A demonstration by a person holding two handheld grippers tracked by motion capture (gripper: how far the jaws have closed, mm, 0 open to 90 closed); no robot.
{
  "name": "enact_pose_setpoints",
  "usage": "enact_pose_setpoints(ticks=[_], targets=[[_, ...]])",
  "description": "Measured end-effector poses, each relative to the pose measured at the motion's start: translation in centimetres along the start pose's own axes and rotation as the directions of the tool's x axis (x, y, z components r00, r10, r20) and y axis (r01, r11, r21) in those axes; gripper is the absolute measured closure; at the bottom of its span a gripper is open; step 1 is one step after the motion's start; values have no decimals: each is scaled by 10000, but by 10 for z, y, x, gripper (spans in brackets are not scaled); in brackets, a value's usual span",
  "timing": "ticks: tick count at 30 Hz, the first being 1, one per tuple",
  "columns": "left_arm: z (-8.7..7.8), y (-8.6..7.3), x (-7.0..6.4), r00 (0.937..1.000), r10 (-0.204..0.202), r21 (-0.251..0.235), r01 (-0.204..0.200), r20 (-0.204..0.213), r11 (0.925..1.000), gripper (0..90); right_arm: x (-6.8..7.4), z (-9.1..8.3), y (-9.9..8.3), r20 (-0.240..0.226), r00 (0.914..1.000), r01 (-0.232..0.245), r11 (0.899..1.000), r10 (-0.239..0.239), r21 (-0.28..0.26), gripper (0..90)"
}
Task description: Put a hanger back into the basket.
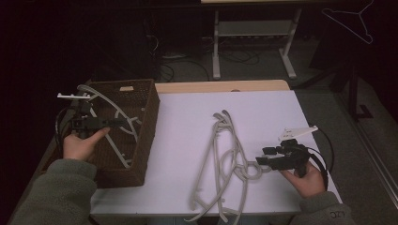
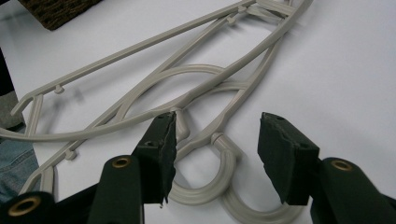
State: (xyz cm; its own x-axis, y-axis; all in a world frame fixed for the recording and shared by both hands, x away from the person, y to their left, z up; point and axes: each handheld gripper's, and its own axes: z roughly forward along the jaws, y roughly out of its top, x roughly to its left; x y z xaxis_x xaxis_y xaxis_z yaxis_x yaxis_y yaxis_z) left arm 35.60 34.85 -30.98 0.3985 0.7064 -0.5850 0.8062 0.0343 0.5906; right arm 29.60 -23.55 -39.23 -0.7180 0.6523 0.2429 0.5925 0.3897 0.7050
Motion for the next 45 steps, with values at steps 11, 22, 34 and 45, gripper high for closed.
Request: enact_pose_setpoints(ticks=[11, 22, 34, 45], targets=[[16, -4, -30, 9963, 662, 218, -675, 556, 9975, 602, -1, -1, -1, 15, 10000, 86, 9999, -86, -53, 459], [24, -8, -46, 9929, 1027, 395, -1052, 606, 9937, 582, -3, -3, -1, 26, 10000, -14, 9999, 15, -162, 450], [38, -14, -69, 9839, 1585, 634, -1639, 829, 9844, 528, -4, -3, 0, 53, 10000, -70, 9999, 70, -129, 421], [56, -20, -97, 9721, 1971, 843, -2086, 1274, 9744, 491, -2, -7, -4, 160, 9998, -69, 9999, 71, -117, 409]])
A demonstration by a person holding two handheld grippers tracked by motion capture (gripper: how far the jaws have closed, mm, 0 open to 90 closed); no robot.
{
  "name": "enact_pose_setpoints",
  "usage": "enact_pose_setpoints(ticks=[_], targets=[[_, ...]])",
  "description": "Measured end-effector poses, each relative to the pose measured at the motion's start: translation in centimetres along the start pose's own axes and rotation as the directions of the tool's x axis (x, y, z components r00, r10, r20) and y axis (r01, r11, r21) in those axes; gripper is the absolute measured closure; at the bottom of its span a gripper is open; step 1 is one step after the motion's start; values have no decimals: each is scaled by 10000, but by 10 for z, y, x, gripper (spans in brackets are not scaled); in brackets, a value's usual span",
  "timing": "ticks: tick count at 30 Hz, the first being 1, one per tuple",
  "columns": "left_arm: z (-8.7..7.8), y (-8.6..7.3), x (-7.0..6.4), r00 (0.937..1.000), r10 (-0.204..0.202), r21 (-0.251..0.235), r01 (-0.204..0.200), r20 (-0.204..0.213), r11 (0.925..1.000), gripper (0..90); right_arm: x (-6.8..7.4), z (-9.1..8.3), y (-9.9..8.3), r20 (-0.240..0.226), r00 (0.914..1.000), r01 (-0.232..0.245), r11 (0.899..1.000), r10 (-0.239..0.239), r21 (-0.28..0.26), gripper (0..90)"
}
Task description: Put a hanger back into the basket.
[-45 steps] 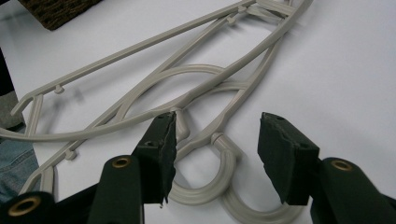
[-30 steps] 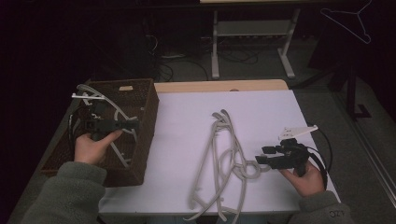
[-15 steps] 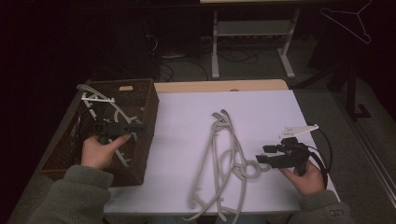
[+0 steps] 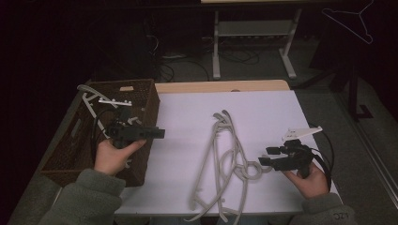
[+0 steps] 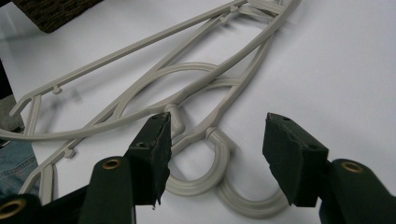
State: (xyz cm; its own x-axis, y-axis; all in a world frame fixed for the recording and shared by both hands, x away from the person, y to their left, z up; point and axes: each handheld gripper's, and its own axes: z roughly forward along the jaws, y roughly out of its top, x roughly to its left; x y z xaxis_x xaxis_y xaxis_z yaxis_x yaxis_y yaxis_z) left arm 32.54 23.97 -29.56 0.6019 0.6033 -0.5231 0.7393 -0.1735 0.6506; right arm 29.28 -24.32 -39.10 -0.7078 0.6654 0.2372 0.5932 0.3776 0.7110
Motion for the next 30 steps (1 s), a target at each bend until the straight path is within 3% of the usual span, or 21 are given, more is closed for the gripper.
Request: enact_pose_setpoints(ticks=[8, 15, 22, 30], targets=[[23, 0, -18, 9990, 363, 374, -373, 254, 9986, 477, 0, -3, -5, 13, 9999, -110, 9999, 110, 53, 410], [49, -2, -29, 9974, 473, 707, -511, 548, 9962, 469, 0, 7, -10, 207, 9986, -507, 9961, 494, 721, 456], [66, -3, -33, 9958, 611, 1017, -679, 689, 9925, 467, -3, 22, -18, 304, 9925, -1220, 9803, 1187, 1553, 563], [81, -6, -37, 9943, 671, 1197, -768, 830, 9898, 466, -5, 40, -17, 233, 9809, -1938, 9587, 1932, 2083, 577]])
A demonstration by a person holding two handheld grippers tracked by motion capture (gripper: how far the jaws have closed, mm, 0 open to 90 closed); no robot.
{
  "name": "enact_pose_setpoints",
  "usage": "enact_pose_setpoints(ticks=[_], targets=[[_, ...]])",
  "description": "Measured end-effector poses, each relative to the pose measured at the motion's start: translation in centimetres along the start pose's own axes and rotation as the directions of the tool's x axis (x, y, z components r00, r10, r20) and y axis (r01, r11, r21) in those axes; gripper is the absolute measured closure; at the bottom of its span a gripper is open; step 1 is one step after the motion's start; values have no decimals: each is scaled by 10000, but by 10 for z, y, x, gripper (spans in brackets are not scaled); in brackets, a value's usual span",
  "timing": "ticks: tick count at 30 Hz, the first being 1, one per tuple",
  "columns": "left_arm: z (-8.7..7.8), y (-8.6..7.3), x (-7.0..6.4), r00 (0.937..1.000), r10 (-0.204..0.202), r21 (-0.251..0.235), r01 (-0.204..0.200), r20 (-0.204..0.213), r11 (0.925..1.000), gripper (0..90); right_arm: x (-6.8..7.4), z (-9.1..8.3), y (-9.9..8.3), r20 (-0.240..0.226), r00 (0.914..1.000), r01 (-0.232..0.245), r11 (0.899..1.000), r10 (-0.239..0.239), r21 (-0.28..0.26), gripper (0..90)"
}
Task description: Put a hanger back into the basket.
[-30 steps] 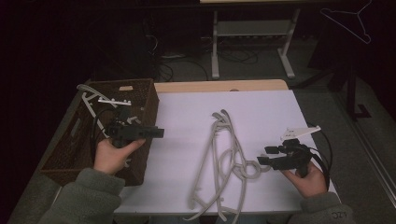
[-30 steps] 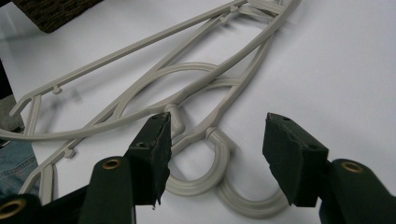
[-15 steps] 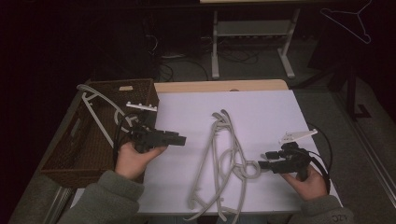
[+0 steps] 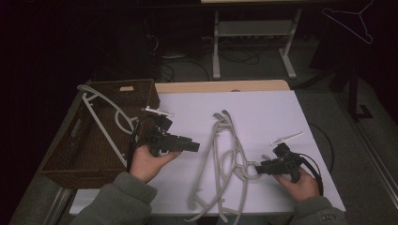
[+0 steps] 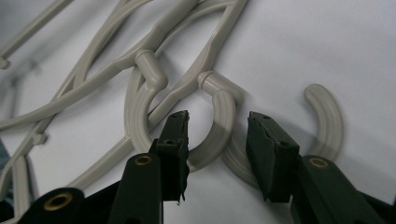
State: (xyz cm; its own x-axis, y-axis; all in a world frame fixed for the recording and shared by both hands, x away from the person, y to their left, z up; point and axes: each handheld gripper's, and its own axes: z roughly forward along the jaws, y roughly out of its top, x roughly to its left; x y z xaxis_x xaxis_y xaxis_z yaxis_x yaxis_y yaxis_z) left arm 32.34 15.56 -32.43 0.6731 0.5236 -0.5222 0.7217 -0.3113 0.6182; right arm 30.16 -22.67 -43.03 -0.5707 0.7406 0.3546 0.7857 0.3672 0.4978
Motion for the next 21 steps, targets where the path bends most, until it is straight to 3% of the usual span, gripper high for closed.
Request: enact_pose_setpoints(ticks=[5, 10, 14, 21], targets=[[8, 0, 0, 10000, -64, 93, 63, 74, 9999, 466, 4, 8, 3, 274, 9996, -39, 9996, 31, 291, 588], [16, -1, 0, 9999, -59, 208, 56, 143, 9998, 465, 7, 9, 5, 801, 9968, 65, 9996, -87, 286, 731], [23, -2, 2, 9998, -116, 325, 111, 173, 9994, 465, 7, 8, 7, 789, 9967, -219, 9993, 195, 297, 763], [39, -4, 2, 9995, -151, 527, 137, 267, 9985, 465, 9, 0, 10, 980, 9951, 90, 9997, -109, 207, 776]])
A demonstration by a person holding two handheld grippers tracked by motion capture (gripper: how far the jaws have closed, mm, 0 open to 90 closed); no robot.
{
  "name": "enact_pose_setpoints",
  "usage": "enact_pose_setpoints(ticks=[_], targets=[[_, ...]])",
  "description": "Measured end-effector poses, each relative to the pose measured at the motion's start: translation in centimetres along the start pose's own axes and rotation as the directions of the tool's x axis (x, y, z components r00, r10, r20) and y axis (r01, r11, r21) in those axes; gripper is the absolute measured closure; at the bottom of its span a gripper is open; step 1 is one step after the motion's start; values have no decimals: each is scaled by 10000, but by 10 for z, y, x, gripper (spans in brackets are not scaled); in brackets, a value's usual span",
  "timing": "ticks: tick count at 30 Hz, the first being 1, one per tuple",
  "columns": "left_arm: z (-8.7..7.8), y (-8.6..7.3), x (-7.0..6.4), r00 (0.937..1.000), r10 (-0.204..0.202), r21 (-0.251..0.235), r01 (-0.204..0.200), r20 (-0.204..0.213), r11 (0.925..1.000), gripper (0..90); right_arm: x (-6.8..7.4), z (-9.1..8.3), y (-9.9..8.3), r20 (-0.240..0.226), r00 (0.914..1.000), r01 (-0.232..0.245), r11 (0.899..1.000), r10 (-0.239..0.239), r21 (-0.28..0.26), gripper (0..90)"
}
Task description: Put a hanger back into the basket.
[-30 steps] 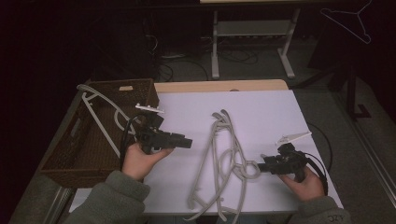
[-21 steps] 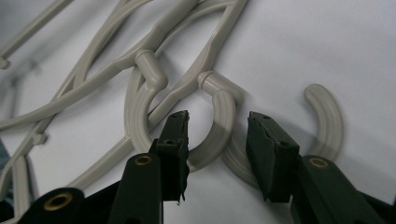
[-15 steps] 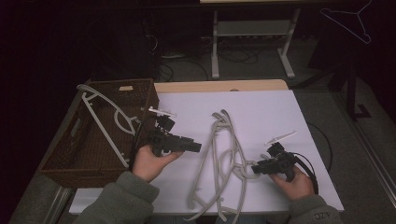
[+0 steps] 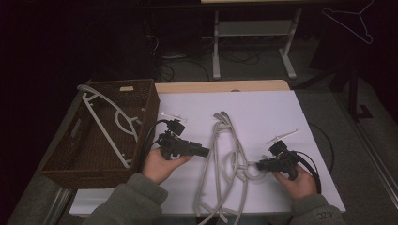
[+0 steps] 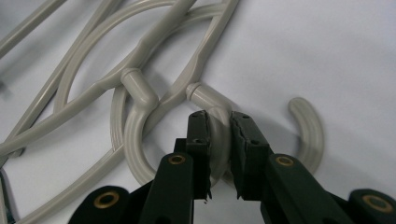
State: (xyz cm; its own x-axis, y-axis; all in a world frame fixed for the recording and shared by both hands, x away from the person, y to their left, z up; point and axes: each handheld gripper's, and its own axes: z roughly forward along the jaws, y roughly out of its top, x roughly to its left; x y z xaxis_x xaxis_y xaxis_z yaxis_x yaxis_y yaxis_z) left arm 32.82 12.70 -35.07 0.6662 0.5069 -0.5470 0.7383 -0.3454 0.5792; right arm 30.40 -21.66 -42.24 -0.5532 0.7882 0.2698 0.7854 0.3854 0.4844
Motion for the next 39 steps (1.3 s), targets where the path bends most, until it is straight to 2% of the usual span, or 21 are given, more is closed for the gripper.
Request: enact_pose_setpoints(ticks=[3, 5, 6, 9, 13, 19, 20, 23, 24, 27, 28, 31, 32, 33, 39], targets=[[10, 0, -2, 9999, 97, 214, -98, 53, 9997, 465, 2, -4, 2, 7, 10000, 91, 10000, -91, -40, 778], [18, 1, -3, 9998, 153, 346, -156, 97, 9993, 465, 2, -8, 3, -81, 9998, 204, 9996, -206, -219, 783], [23, 1, -3, 9999, 52, 359, -57, 147, 9993, 465, 3, -11, 4, -154, 9995, 272, 9992, -276, -284, 786], [38, 1, -4, 9996, 169, 713, -183, 212, 9973, 465, 3, -18, 7, -187, 9986, 494, 9973, -505, -539, 792], [59, -1, -3, 9994, 105, 999, -137, 322, 9949, 466, 3, -20, 9, -255, 9981, 556, 9973, -569, -485, 793], [82, -6, 5, 9997, 29, 1678, -71, 255, 9858, 468, 2, -25, 11, -501, 9965, 633, 9963, -662, -578, 800], [83, -7, 5, 9996, -174, 1665, 138, 205, 9859, 467, 3, -27, 12, -525, 9963, 642, 9961, -675, -613, 801], [87, -10, 8, 9994, -289, 1757, 249, 199, 9841, 466, 3, -30, 13, -622, 9953, 696, 9953, -738, -679, 805], [89, -11, 9, 9988, -449, 1739, 412, 176, 9839, 466, 3, -31, 14, -617, 9949, 750, 9949, -793, -680, 805], [92, -13, 13, 9984, -555, 1942, 521, 122, 9796, 467, 4, -32, 16, -611, 9947, 780, 9944, -824, -717, 807], [93, -14, 14, 9972, -733, 1967, 697, 113, 9780, 470, 5, -33, 16, -605, 9949, 765, 9947, -807, -692, 808], [97, -15, 18, 9959, -906, 1993, 873, 75, 9760, 489, 6, -35, 18, -588, 9942, 859, 9937, -902, -725, 808], [98, -14, 19, 9964, -841, 2098, 808, 68, 9744, 500, 7, -35, 19, -565, 9940, 891, 9932, -934, -751, 809], [99, -14, 19, 9955, -946, 2007, 910, 85, 9754, 510, 8, -36, 19, -568, 9941, 885, 9935, -926, -712, 809], [103, -13, 24, 9909, -1337, 2022, 1275, 173, 9710, 565, 9, -37, 21, -579, 9928, 1004, 9920, -1049, -764, 810]])
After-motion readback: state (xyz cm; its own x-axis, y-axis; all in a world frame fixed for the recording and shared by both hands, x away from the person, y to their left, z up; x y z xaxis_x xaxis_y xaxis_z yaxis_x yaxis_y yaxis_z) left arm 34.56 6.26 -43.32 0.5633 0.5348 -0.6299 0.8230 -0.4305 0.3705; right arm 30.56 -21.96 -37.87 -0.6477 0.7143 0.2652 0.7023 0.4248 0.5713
